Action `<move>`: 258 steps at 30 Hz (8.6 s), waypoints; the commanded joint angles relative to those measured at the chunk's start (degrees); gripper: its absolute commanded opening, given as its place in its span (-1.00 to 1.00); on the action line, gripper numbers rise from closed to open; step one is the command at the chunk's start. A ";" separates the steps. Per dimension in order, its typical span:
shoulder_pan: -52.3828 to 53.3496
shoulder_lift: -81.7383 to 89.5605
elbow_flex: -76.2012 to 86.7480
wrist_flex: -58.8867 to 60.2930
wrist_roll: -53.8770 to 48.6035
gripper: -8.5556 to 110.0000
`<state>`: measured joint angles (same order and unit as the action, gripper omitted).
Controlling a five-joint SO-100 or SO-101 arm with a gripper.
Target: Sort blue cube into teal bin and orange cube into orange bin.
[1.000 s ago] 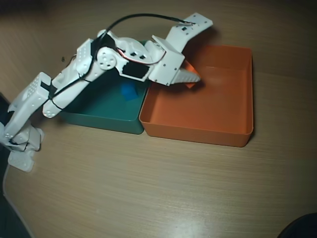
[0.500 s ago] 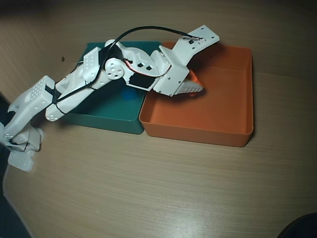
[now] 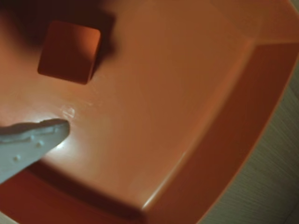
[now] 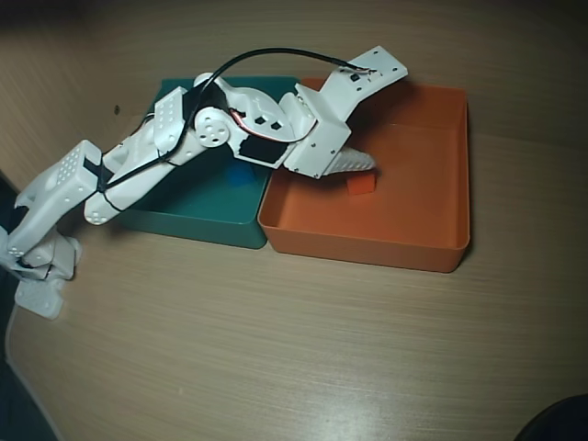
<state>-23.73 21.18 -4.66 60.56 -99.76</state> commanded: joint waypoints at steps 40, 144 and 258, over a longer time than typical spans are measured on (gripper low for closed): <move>-0.79 33.75 22.85 10.20 1.58 -0.96; 27.25 171.04 186.50 15.38 1.41 -0.96; 27.25 171.04 186.50 15.38 1.41 -0.96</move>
<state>3.78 191.95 178.07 75.23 -97.91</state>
